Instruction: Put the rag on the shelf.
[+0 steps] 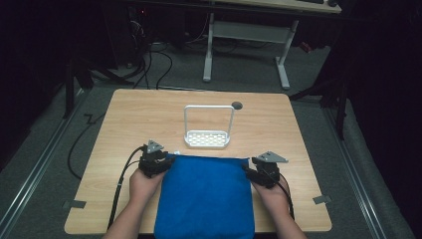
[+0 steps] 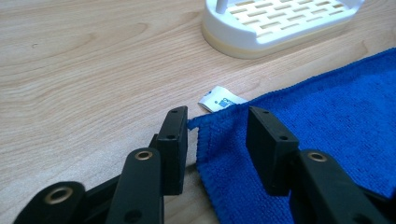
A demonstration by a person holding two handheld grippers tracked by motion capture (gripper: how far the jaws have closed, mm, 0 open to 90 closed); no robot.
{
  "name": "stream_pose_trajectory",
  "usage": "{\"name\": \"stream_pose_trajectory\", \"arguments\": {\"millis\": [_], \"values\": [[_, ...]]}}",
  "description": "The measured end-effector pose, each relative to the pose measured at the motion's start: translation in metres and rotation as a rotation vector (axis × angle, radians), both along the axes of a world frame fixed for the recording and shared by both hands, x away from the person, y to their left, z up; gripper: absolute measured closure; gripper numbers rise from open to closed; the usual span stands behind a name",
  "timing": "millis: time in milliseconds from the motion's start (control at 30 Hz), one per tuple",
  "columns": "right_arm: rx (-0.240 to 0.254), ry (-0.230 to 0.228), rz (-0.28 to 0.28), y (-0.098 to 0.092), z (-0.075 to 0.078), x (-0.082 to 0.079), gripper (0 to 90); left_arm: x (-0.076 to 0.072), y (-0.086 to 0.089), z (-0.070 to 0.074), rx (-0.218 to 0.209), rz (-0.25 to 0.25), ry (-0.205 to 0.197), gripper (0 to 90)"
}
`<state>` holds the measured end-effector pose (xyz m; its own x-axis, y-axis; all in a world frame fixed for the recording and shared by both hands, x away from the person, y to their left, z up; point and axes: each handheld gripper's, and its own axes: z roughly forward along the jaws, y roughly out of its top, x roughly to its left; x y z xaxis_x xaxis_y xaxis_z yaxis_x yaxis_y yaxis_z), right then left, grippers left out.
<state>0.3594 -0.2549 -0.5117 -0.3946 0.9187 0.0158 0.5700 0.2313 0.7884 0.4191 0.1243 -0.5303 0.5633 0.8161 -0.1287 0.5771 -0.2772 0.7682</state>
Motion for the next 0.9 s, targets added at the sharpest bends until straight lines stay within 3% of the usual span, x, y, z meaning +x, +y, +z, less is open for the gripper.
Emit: {"name": "stream_pose_trajectory", "arguments": {"millis": [233, 367, 700, 900], "values": [[0.027, 0.018, -0.003, 0.002, 0.000, 0.016, 51.8, 0.003, 0.000, -0.003, 0.002, 0.005, 0.023, 60.4], [0.041, 0.021, -0.020, 0.003, -0.003, 0.019, 58.3, 0.003, -0.001, -0.003, 0.001, 0.001, 0.024, 62.7], [0.047, 0.019, -0.008, 0.007, -0.007, 0.013, 86.2, -0.004, 0.001, 0.001, -0.042, -0.024, -0.005, 83.7], [0.045, -0.005, 0.017, 0.007, -0.005, 0.008, 88.3, -0.012, 0.000, 0.003, -0.031, -0.043, -0.040, 85.6]]}}
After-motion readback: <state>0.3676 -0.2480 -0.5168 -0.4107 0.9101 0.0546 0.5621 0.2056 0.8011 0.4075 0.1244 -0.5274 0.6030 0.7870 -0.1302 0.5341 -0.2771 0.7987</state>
